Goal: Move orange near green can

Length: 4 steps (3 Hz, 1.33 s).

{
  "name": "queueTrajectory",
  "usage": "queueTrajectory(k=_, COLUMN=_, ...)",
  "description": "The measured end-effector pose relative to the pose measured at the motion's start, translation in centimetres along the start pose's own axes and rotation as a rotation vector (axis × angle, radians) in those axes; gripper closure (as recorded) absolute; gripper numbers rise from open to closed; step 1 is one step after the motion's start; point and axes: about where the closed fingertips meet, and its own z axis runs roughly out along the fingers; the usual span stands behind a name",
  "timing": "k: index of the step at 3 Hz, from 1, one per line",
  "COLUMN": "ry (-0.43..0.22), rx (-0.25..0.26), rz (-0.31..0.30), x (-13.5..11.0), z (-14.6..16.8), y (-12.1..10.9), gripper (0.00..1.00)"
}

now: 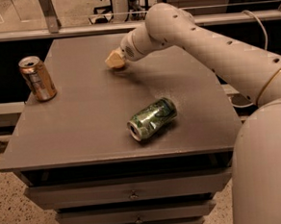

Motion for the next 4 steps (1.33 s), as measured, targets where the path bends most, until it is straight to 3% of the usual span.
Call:
queueTrajectory(k=1, ry=-0.005, rx=0.016, rz=-0.025, x=-0.6, z=-1.5, y=-0.8, gripper=0.85)
queueTrajectory(k=2, ry=-0.024, rx=0.025, rz=-0.053, x=-1.0, z=-4.7, y=-2.2, gripper=1.0)
queueTrajectory(k=3, ry=-0.067, rx=0.039, rz=-0.055, x=0.0, z=-9.3, y=-4.0, gripper=1.0)
queueTrajectory(k=4, ry=-0.106, rx=0.064, rz=-0.019, x=2.4, z=-14.7, y=-6.3, gripper=1.0)
